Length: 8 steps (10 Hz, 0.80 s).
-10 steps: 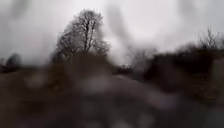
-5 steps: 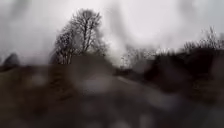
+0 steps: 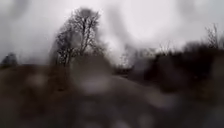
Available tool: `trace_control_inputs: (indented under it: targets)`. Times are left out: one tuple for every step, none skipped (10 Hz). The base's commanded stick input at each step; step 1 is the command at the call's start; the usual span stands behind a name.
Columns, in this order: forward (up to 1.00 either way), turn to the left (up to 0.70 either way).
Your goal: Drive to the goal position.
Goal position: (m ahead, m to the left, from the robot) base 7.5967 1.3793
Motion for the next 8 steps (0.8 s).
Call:
trace_control_inputs:
  targets:
    - [0.85, 0.00]
    - [0.85, 0.00]
    - [0.85, 0.00]
    - [0.85, 0.00]
    - [0.85, 0.00]
    - [0.85, 0.00]
    - [0.85, 0.00]
    - [0.85, 0.00]
